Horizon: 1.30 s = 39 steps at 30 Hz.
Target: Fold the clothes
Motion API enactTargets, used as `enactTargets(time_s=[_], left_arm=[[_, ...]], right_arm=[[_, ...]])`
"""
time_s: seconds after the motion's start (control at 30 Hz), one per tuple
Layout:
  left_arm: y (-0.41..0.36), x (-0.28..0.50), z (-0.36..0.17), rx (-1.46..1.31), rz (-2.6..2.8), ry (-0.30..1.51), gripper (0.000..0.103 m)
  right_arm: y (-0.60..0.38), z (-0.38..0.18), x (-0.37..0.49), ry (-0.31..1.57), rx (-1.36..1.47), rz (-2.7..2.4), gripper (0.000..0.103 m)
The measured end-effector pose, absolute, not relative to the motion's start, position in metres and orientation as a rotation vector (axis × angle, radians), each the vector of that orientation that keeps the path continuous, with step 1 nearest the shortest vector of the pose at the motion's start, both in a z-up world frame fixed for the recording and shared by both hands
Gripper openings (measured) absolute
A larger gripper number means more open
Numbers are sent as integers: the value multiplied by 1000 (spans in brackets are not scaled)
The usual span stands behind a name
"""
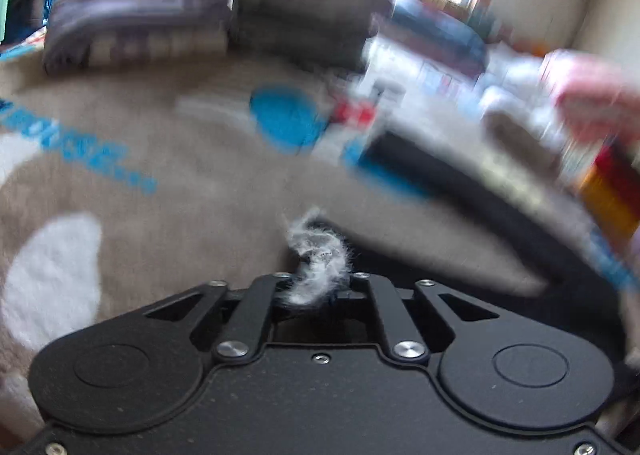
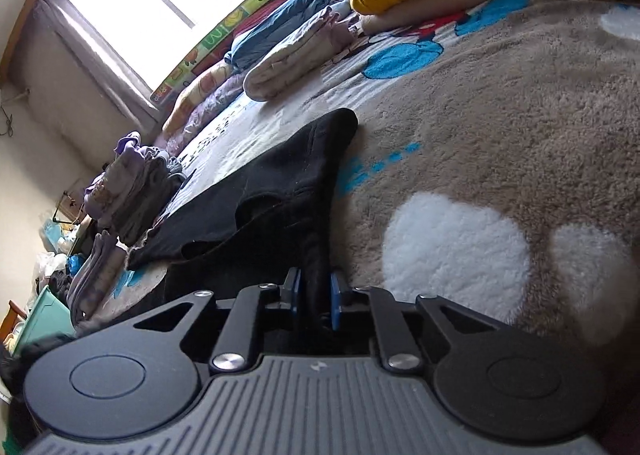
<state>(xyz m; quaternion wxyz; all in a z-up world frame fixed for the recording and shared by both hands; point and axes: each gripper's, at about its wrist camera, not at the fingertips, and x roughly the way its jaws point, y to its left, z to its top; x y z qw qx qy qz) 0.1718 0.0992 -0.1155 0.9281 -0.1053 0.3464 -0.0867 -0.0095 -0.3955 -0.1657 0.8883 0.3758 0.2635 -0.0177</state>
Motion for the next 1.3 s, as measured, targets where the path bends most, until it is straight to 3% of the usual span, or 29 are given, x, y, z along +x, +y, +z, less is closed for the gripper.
enactTargets(time_s=[0.03,0.07,0.1,0.2,0.3,0.47,0.6,0.9,1.07,1.3], left_arm=[[96,169,-110,-183,-151,684,25],[94,166,-103,-150,-122,648,44],[92,162,-97,-122,-97,605,45],[80,157,-82,-128,-177,562,45],[54,155,-74,-144,-315,571,42],[-12,151,-75,-127,-561,629,25],[-65,146,-83,-50,-691,647,20],[-118,153,-131,144,-781,702,20],[-111,164,-132,74,-811,729,20],[-112,139,-121,84,-874,580,20]], right_arm=[[-396,-165,-10,548,786,-38,16],[-396,-163,-12,546,790,-41,19],[-396,-161,-13,539,792,-42,23],[-396,-152,-15,498,782,-44,36],[-393,-139,-13,454,716,-44,36],[-394,-126,-5,404,674,-28,36],[-396,-128,5,417,664,-22,36],[-385,-144,17,546,564,-21,31],[-389,-153,16,591,578,-34,30],[-398,-156,15,535,685,14,36]])
